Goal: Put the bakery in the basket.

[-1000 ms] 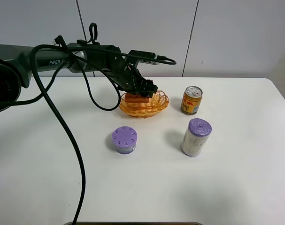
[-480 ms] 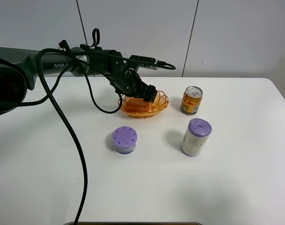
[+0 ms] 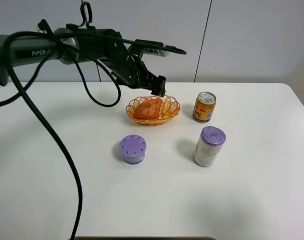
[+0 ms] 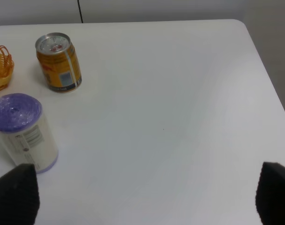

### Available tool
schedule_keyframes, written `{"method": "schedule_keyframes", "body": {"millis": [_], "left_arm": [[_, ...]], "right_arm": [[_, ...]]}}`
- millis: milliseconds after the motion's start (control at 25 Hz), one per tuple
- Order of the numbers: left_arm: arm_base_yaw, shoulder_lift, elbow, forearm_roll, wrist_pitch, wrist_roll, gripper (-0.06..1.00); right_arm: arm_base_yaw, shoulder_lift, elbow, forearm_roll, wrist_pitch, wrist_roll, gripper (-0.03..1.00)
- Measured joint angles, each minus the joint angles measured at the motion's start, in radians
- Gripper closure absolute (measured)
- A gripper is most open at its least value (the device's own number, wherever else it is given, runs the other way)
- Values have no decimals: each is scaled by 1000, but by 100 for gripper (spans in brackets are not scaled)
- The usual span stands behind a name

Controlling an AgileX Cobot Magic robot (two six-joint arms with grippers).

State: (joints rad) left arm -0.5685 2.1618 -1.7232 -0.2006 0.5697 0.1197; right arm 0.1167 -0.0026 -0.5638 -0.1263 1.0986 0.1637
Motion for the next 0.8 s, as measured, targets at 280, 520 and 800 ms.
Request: {"method": "schedule_keyframes", "body": {"millis": [280,520,800], "left_arm": [[116,-115,0,42,308,8,-4],[234,-199,0,54,522,84,-4],[361,-321,26,61,625,150,-4]], "right_arm": [[0,0,0,0,0,0,6],[0,0,0,0,0,0,6],[0,0,0,0,0,0,6]]}}
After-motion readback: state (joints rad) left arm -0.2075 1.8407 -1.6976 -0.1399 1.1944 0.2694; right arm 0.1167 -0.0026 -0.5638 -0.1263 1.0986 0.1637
